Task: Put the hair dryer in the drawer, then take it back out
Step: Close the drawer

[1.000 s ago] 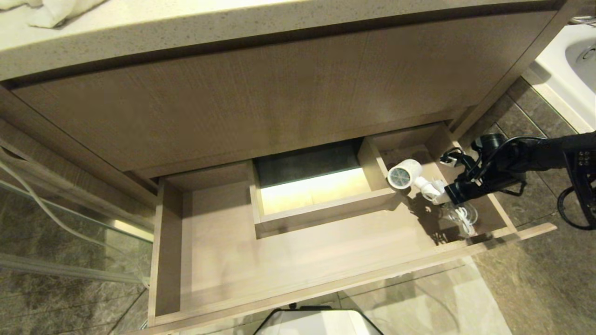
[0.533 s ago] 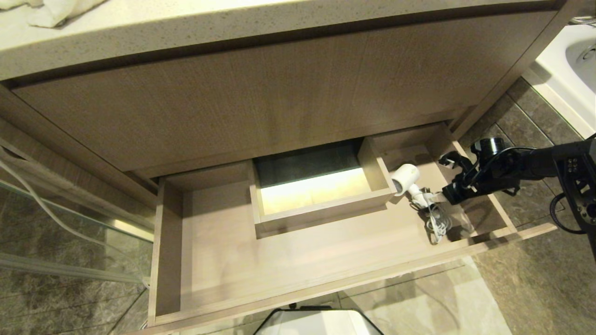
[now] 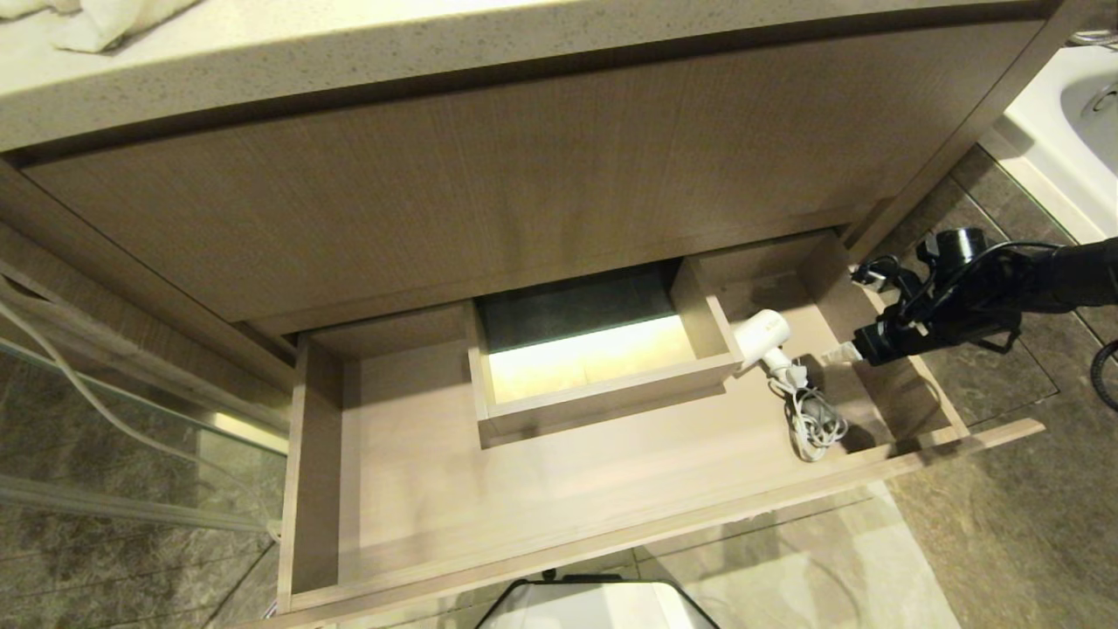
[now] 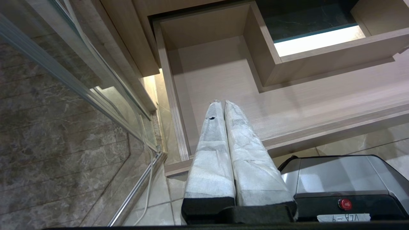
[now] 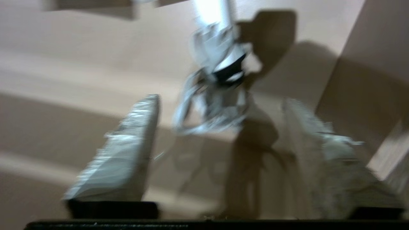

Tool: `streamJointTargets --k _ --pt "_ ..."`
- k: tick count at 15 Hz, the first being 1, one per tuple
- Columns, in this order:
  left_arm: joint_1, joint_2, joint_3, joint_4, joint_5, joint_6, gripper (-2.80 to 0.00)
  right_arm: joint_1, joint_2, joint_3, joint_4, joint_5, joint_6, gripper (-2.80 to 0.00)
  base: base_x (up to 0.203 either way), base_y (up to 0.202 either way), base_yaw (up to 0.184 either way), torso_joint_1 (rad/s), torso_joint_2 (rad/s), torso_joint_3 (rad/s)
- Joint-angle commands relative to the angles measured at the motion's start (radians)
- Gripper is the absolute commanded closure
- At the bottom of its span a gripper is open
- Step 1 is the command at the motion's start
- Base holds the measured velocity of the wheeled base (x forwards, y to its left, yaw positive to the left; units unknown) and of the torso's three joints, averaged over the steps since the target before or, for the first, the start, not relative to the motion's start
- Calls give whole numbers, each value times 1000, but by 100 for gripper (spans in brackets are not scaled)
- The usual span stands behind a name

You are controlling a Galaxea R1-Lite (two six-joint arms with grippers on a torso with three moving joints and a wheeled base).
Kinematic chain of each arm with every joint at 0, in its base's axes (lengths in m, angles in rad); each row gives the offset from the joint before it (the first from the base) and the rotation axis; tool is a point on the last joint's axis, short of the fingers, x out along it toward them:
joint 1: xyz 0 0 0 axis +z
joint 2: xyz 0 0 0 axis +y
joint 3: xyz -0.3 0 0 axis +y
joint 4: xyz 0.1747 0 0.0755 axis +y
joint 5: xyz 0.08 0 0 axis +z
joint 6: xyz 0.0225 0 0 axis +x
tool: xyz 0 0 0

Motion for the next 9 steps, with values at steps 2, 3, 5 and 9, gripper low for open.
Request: streamJointTargets --k 2,3,5,9 --pt "0 0 0 0 0 0 0 -6 -308 238 43 0 20 0 0 0 0 0 0 0" --pt "0 0 0 0 0 0 0 -7 -365 299 63 -2 20 0 0 0 0 0 0 0" --pt "0 -1 0 0 0 0 0 -11 -463 442 157 -25 3 0 0 0 0 0 0 0" --pt "0 0 0 0 0 0 0 -15 -537 634 252 -154 -47 0 0 0 0 0 0 0"
